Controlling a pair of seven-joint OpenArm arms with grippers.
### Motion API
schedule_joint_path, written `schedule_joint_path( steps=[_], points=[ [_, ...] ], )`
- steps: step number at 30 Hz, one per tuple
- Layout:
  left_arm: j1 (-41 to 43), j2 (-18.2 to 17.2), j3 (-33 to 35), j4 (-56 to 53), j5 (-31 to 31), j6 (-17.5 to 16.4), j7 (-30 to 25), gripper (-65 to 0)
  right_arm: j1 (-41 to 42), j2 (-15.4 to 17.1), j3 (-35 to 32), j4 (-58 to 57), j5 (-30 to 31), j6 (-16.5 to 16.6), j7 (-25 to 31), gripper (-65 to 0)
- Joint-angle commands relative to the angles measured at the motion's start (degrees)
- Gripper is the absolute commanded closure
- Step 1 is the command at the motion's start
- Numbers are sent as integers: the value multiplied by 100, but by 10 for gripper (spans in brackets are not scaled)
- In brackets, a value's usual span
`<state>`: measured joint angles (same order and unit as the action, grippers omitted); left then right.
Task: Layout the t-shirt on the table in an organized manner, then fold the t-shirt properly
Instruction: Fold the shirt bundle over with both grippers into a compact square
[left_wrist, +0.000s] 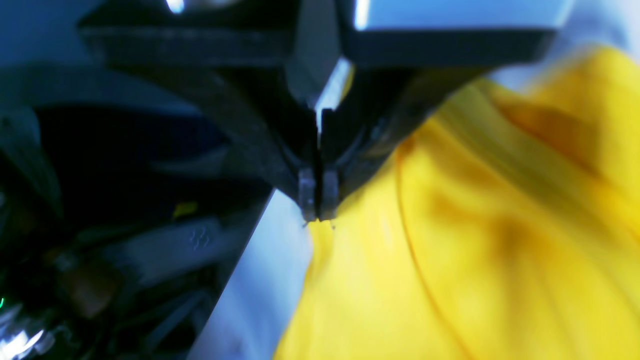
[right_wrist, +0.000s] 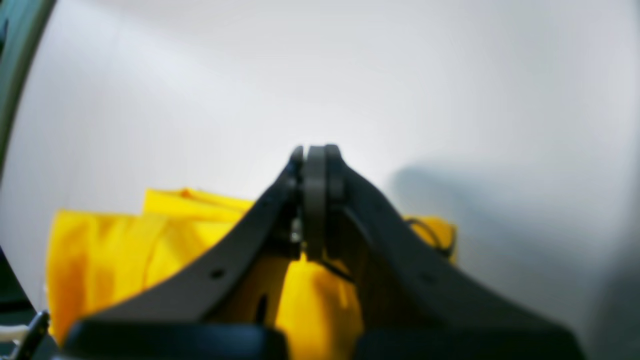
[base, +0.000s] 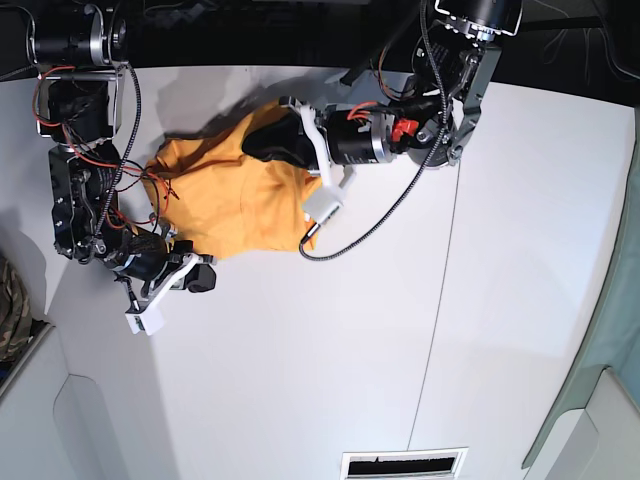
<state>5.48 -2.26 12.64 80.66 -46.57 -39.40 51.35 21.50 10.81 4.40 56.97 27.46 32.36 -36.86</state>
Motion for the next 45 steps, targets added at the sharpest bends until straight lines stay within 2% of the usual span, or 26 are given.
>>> schedule_joint_path(
  steps=[1,5,9,14,18,25,32,41,45],
  points=[
    [-52,4,9,-20,2,-60,-245,0,114,92,-48,79,24,46,122,0],
    [-70,2,-48,-474,728,-60,-706,0,-120,192,-114,83,-28,46,127,0],
    [-168,2,-225,-671,1051,-60,-710,0,-393,372,-105,83,85,44,129,0],
    [-525,2,-334,-741,1231,-60,-695,0,-695,625,-76,199,575,50,103,0],
    [-837,2,-334,-756,1567,-60,-699,0,-1049,699,20,557,621,48,63,0],
    [-1217,4,-334,-780,1823,-60,-748,0,-1871,656,46,1508,1056,50,-31,0],
    [-1307,2,-334,-1062,1818,-60,-789,0,-2562,466,46,2262,1069,48,-116,0],
    [-1327,2,-334,-1088,1814,-60,-918,0,-2918,87,46,2544,1285,50,-350,0],
    [-1362,-15,-334,-1086,1818,-60,-909,0,-2994,61,57,2588,1283,52,-369,0]
  ],
)
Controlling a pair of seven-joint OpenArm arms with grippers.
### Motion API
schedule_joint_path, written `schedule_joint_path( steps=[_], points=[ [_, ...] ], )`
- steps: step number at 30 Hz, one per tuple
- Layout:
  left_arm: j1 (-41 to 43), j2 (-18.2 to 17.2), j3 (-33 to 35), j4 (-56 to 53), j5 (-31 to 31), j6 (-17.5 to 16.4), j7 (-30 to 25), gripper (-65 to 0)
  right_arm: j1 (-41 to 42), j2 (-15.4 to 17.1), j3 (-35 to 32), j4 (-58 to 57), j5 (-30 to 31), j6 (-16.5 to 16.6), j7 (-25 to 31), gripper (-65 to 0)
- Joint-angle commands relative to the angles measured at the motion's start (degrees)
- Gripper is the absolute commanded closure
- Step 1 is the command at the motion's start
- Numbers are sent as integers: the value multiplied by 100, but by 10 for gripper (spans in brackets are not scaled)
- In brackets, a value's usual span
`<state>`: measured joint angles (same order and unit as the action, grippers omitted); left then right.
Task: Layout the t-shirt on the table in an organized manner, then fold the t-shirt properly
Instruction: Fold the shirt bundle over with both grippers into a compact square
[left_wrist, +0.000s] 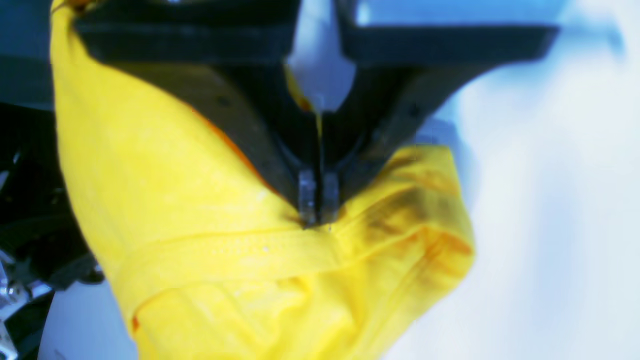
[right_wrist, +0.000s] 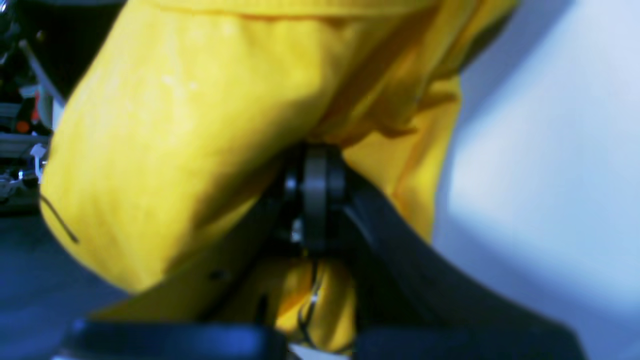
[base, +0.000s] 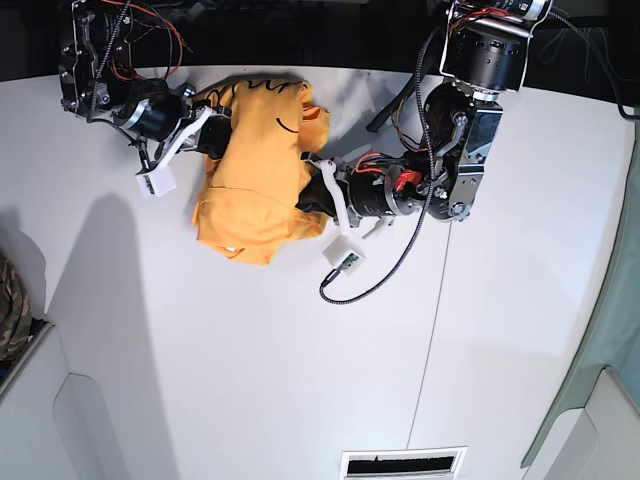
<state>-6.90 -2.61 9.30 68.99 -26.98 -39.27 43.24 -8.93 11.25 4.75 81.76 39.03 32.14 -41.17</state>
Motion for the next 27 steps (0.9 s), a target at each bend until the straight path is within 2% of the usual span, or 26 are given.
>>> schedule_joint_path(
  steps=[1,7,13,17,20,24,27],
  points=[
    [-144,-11,0,81,-144,-73,-96,0,50,17,50,114,129,72,61,0],
    [-181,-256,0,459,-240,-73,-42,0,52,17,535,514,129,72,61,0],
    [-173,-640,0,1244,-1126,-73,474,0,83,50,1091,1300,175,70,-28,0],
    [-68,-892,0,1742,-2291,-73,981,0,103,79,1054,1425,560,74,-103,0],
    [212,-981,0,1882,-2914,-73,1071,0,98,79,920,1425,597,90,-109,0],
    [662,-859,11,1880,-3106,-73,1054,0,116,76,651,1425,575,90,-79,0],
    [922,-758,11,1871,-3021,-73,861,0,264,26,319,1408,201,90,20,0]
  ],
)
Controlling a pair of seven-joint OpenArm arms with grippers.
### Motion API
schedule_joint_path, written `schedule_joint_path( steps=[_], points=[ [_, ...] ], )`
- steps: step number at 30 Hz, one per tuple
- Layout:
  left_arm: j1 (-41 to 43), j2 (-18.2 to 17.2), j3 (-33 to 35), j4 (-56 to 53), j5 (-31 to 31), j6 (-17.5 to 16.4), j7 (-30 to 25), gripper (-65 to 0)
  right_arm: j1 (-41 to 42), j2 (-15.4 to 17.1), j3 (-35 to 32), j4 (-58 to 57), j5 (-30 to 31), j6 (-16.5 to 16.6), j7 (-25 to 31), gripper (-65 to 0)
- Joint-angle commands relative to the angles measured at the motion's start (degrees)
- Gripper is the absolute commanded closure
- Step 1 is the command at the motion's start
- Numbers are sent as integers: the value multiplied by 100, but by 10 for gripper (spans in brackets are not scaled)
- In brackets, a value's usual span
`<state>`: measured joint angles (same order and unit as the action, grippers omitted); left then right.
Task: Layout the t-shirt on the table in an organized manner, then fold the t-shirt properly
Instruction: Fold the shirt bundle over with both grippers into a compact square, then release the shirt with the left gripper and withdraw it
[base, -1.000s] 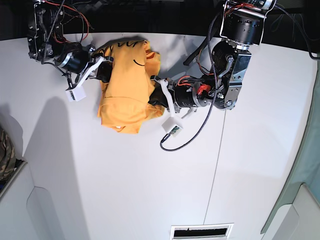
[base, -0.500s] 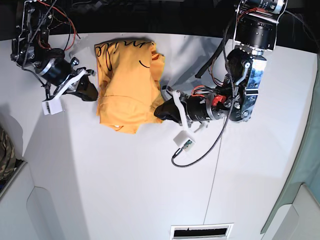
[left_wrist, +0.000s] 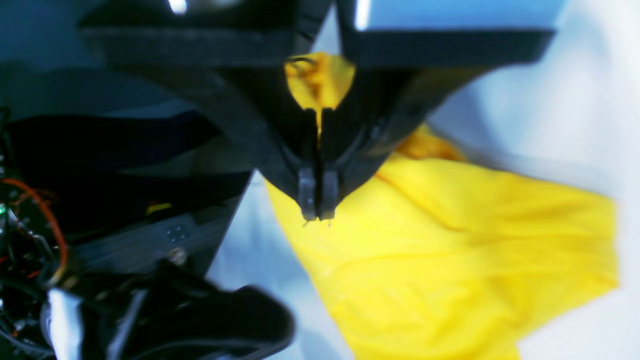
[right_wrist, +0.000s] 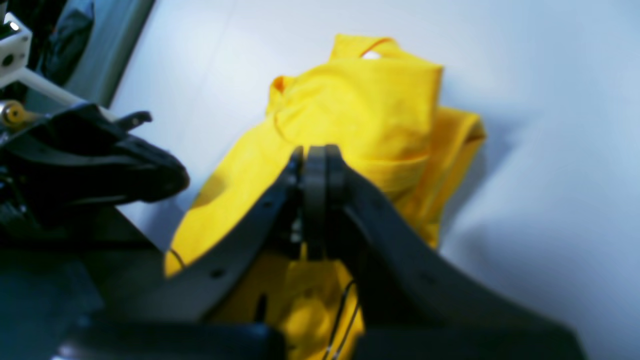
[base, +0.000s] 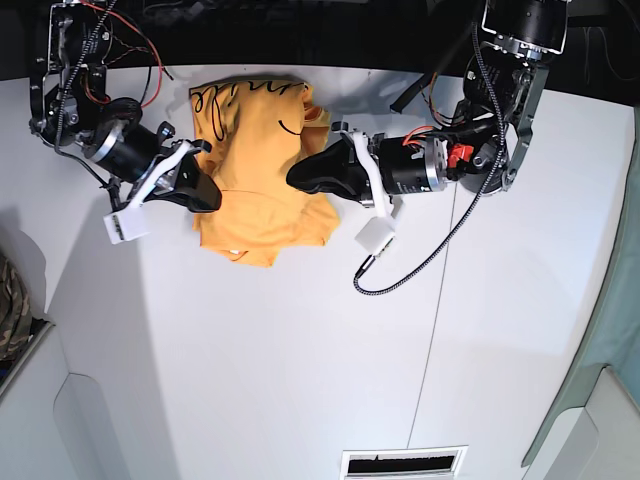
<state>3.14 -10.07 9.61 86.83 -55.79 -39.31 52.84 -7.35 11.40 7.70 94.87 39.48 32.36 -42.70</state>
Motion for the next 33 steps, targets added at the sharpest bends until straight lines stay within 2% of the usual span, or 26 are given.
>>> schedule_joint_path(
  steps=[1,5,8,13,17,22,28,31,33],
  points=[
    [-7,9,-20,63,15,-69,-240,0,179,-9,-118,52,-31,68,234,0],
    [186,72,-20,-361,903,-69,-1001,0,507,-17,-748,-597,-717,66,518,0],
    [162,72,-20,-988,1113,-69,-1335,0,772,-15,-1045,-1412,-1040,63,739,0],
    [98,70,-20,-1698,1475,-69,-1451,0,1023,2,-1056,-2551,-1226,61,1226,0],
    [28,52,-22,-1781,1495,-69,-1445,0,1071,0,-1019,-2605,-1141,61,1255,0],
    [-153,50,-120,-1694,1392,-69,-1196,0,1064,-2,-1019,-2098,-946,61,1204,0],
    [-87,50,-730,-841,699,-69,-459,0,1062,2,-1019,-1049,-874,46,487,0],
    [-13,48,-1025,-389,549,-69,-151,0,1016,44,-1021,-682,-494,46,4,0],
    [83,31,-1180,-258,544,-69,-66,0,868,94,-1019,-520,-199,48,-116,0]
  ],
)
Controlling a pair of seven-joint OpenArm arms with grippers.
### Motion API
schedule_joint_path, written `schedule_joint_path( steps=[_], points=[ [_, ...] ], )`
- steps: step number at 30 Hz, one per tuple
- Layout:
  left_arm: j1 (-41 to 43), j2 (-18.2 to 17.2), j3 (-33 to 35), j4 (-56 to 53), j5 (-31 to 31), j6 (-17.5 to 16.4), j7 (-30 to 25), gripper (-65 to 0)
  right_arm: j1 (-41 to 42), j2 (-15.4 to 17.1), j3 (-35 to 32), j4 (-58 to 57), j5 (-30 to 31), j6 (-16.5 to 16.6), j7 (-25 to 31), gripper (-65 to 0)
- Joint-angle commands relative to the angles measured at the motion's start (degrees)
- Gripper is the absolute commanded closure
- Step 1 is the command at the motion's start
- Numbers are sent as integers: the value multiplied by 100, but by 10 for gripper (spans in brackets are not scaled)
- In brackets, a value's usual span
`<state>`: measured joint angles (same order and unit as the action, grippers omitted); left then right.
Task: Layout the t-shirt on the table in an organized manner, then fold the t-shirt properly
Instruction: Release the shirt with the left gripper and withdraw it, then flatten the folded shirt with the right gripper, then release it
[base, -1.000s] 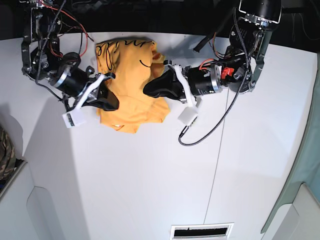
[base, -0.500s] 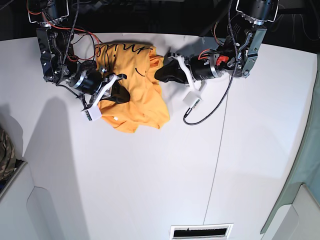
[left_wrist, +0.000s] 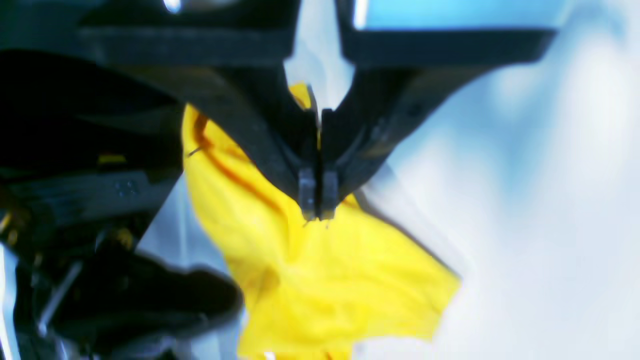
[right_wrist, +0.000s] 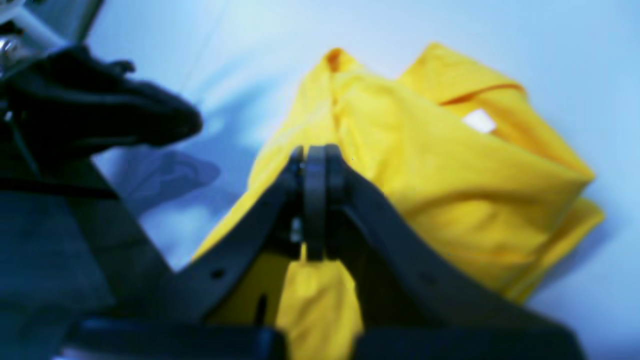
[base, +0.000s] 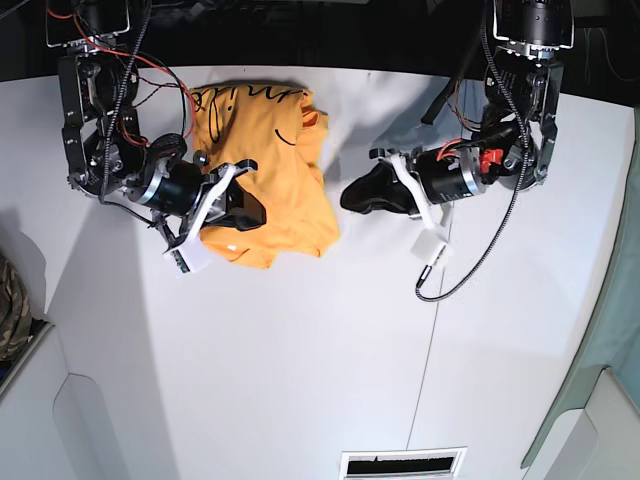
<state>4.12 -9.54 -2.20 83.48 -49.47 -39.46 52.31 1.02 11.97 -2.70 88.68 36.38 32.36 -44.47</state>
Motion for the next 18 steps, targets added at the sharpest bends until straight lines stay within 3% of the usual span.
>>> schedule_joint_path(
  steps=[1,7,13,18],
  points=[
    [46,-66,-74,79,-87,-54,-22,0,-83,52,20,184,205,48,59,0],
    [452,-382,-452,81,-444,-54,-63,0,-870,52,-33,367,216,92,146,0],
    [767,-551,-944,81,-605,-54,-61,0,-1272,50,-507,122,-903,83,1102,0],
    [782,-553,-992,81,-605,-54,-61,0,-892,-33,-879,-730,-1307,59,1349,0]
  ],
)
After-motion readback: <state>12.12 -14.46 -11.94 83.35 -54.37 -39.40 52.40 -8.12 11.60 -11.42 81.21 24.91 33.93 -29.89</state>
